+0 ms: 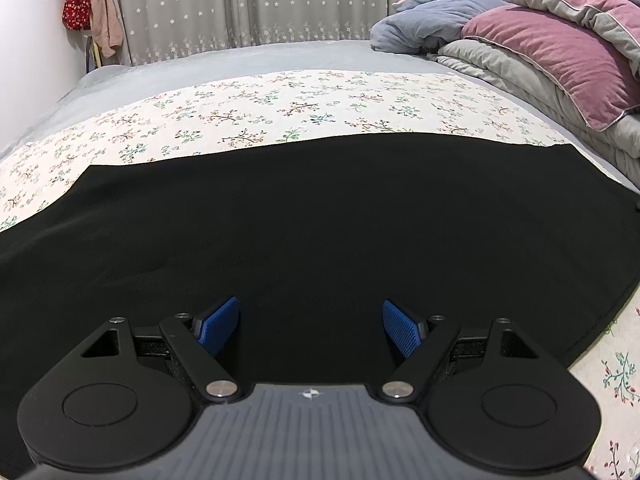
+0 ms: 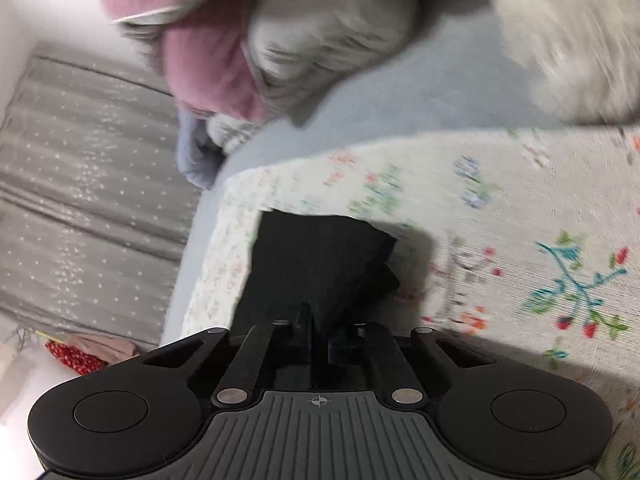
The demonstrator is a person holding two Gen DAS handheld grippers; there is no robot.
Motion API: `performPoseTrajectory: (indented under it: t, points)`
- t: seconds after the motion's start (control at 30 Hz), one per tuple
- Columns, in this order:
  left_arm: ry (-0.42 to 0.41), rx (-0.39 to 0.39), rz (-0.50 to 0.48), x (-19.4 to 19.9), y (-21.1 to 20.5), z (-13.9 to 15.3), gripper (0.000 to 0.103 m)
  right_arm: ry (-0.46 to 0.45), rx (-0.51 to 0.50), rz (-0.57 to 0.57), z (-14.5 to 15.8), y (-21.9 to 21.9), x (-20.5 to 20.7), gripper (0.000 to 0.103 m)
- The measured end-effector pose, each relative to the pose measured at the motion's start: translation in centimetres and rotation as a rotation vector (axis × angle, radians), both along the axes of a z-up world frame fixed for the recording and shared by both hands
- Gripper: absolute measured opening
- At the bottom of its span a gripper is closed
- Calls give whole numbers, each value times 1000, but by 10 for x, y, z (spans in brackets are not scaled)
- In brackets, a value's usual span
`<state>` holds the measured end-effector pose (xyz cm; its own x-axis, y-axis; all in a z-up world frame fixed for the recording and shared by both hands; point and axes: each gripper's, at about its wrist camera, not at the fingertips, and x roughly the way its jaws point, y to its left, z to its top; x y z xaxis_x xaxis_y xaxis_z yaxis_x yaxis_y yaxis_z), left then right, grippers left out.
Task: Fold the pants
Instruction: 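Lift the held leg end with the right tool toward the left tool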
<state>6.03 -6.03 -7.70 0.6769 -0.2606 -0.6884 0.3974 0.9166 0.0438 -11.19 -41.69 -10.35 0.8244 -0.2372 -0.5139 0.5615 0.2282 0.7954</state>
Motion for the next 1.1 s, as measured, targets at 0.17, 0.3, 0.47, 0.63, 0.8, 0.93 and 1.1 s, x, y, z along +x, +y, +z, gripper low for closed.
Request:
performPoseTrajectory:
  t: [0.17, 0.3, 0.47, 0.63, 0.8, 0.93, 1.1]
  points:
    - [17, -24, 16, 4, 5, 2, 89, 34, -304, 60, 42, 34, 20, 6]
    - [27, -50, 42, 8, 12, 5, 89, 113, -751, 267, 76, 103, 58, 5]
    - [60, -112, 86, 14, 25, 6, 89, 323, -1456, 859, 43, 260, 96, 5]
    - [62, -135, 108, 15, 32, 9, 89, 413, -1702, 1166, -4, 332, 80, 5]
    - [66, -177, 89, 16, 33, 14, 90, 394, -1532, 1171, 13, 312, 84, 8]
    - [23, -200, 12, 11, 26, 23, 90, 366, -1485, 1162, 16, 309, 81, 10]
    - [29, -177, -39, 7, 16, 17, 90, 284, -1221, 1190, 43, 283, 80, 18]
